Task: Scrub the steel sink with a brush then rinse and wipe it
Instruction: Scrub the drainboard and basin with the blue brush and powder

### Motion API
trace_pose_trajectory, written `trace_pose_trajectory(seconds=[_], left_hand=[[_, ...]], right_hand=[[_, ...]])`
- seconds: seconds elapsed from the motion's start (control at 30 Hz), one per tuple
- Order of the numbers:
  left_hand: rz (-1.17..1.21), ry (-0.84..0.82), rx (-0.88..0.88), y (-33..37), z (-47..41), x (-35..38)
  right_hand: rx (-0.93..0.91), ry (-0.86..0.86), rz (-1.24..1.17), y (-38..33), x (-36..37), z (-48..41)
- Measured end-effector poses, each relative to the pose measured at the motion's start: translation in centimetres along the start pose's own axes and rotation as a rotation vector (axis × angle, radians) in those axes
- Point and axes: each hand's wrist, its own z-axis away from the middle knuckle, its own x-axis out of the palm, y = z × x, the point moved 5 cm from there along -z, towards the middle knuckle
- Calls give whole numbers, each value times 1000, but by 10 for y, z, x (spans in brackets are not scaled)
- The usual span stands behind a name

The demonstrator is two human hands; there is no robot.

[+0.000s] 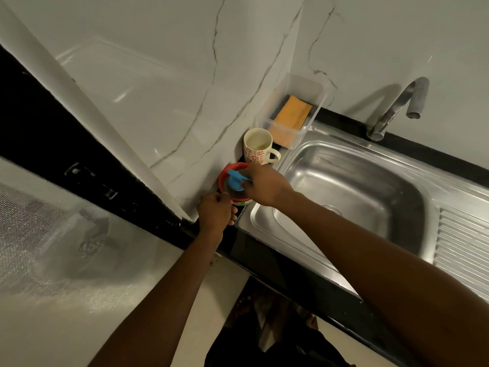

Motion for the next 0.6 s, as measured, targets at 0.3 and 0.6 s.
trace_pose_trajectory(seconds=[0.3, 0.6], left_hand=[[3, -65, -22, -10, 0, -7], [-114, -144, 81, -16, 32, -24]], right_hand=[[52, 55, -58, 38, -42, 53], [297, -7, -135, 65, 37, 94]])
